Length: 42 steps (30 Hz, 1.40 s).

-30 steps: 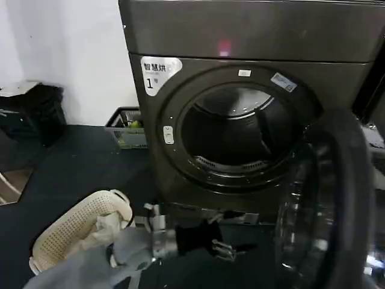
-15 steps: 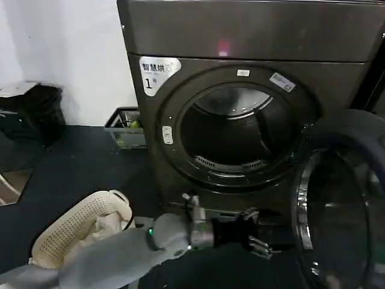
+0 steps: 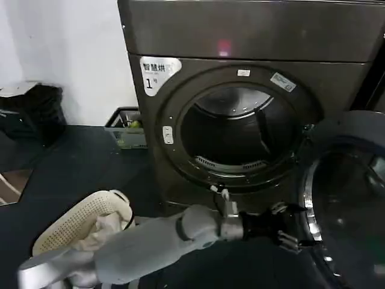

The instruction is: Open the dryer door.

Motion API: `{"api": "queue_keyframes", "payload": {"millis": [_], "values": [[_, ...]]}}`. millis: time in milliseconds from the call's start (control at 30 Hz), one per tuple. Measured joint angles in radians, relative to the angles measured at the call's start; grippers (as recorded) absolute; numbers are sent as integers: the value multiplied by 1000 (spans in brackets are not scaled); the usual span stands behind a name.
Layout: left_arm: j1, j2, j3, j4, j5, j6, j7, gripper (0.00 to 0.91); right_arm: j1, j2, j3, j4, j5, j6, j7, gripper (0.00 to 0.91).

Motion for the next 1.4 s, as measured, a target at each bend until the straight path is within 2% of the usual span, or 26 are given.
{"api": "queue_keyframes", "payload": {"millis": [467, 733, 900, 1033, 1400], "values": [[-10, -178, -30, 160, 78, -42, -31, 907, -16, 3, 27, -8, 0, 0, -1, 907], [-4, -260, -37, 243, 153, -90, -85, 907, -25, 2, 44, -20, 0, 10, 0, 907], [-4, -262, -37, 248, 151, -100, -104, 907, -22, 0, 47, -25, -1, 13, -1, 907], [-15, -254, -29, 254, 167, -116, -161, 907, -15, -5, 45, -29, -2, 12, 5, 907], [-19, -190, -32, 238, 203, -250, -201, 907, -16, -13, 53, -32, -6, 17, 5, 907]]}}
